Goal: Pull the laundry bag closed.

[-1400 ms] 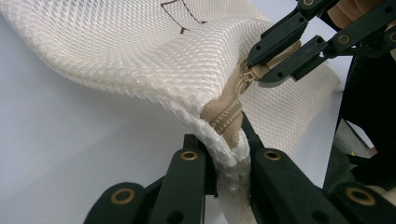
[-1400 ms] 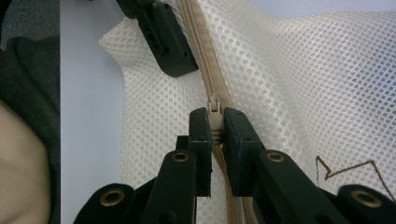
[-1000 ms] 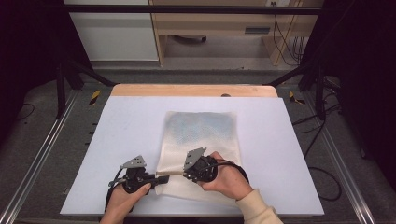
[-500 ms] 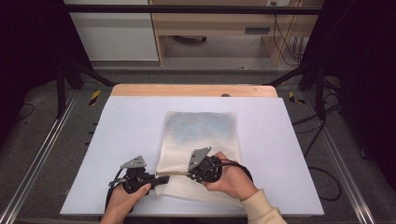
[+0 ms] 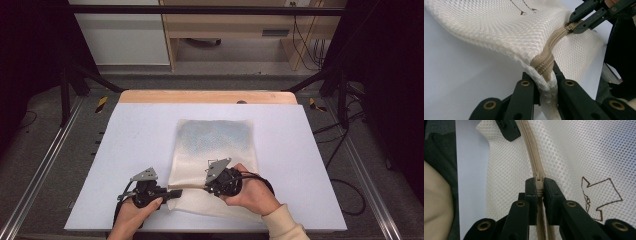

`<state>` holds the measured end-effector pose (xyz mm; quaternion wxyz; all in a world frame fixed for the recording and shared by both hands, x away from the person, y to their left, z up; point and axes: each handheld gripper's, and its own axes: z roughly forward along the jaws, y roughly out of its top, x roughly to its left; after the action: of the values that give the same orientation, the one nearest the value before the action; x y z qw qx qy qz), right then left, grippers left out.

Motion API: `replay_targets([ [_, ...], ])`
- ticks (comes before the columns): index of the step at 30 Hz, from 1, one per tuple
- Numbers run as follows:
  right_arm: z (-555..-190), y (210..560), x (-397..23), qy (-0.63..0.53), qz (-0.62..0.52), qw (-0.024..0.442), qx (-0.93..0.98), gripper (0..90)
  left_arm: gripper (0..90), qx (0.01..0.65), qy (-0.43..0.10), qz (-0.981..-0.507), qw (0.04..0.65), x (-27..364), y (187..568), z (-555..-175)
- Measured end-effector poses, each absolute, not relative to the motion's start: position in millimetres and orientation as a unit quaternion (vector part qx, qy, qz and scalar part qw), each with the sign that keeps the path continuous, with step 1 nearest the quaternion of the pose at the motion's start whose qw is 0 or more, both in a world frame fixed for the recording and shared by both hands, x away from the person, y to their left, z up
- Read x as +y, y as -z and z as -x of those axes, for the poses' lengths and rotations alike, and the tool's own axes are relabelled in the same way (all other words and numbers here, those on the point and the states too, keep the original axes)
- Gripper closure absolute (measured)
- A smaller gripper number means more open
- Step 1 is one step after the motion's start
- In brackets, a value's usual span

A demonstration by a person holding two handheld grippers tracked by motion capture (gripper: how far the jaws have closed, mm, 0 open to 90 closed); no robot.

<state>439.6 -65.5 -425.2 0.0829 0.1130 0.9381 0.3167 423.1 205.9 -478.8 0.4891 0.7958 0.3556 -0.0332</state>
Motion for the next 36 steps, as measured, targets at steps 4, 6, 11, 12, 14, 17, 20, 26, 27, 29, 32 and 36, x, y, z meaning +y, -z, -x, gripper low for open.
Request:
replay_targets([
  [4, -439.1, 423.7, -70.5, -0.317, -0.114, 0.082, 0.938, 82.3, 84.8, 0.355, 0.034, -0.795, 0.49, 205.8, 478.8, -422.9],
  [6, -438.9, 423.7, -71.1, -0.318, -0.115, 0.083, 0.938, 82.3, 84.8, 0.354, 0.035, -0.796, 0.49, 205.3, 478.8, -422.5],
  [11, -437.4, 423.3, -74.3, -0.318, -0.116, 0.084, 0.937, 82.3, 84.8, 0.352, 0.037, -0.797, 0.49, 205.0, 478.7, -422.2],
  [12, -437.2, 423.0, -75.1, -0.318, -0.116, 0.084, 0.937, 82.3, 84.8, 0.352, 0.037, -0.796, 0.49, 204.3, 478.8, -421.8],
  [14, -436.8, 422.7, -76.9, -0.319, -0.117, 0.083, 0.937, 82.3, 84.7, 0.352, 0.037, -0.797, 0.49, 203.5, 479.0, -421.6],
  [17, -436.1, 422.6, -79.2, -0.319, -0.118, 0.083, 0.937, 82.3, 84.7, 0.351, 0.038, -0.798, 0.489, 202.8, 478.9, -421.0],
  [20, -435.5, 422.1, -81.0, -0.322, -0.119, 0.083, 0.936, 82.3, 84.7, 0.349, 0.038, -0.798, 0.49, 202.7, 478.7, -420.9],
  [26, -434.7, 420.9, -85.4, -0.321, -0.122, 0.084, 0.935, 82.3, 84.7, 0.35, 0.04, -0.798, 0.488, 202.6, 479.1, -420.9],
  [27, -434.9, 421.0, -86.4, -0.321, -0.122, 0.086, 0.935, 82.3, 84.7, 0.35, 0.039, -0.799, 0.487, 202.6, 479.1, -420.9],
  [29, -434.7, 421.1, -88.6, -0.32, -0.125, 0.085, 0.935, 82.3, 84.7, 0.351, 0.04, -0.799, 0.487, 202.6, 479.4, -421.0],
  [32, -434.2, 421.6, -91.2, -0.321, -0.127, 0.084, 0.935, 82.3, 84.8, 0.349, 0.04, -0.8, 0.487, 201.7, 480.1, -421.1],
  [36, -433.0, 420.6, -92.4, -0.321, -0.127, 0.086, 0.935, 82.3, 84.7, 0.348, 0.042, -0.8, 0.488, 201.4, 480.1, -420.7],
])
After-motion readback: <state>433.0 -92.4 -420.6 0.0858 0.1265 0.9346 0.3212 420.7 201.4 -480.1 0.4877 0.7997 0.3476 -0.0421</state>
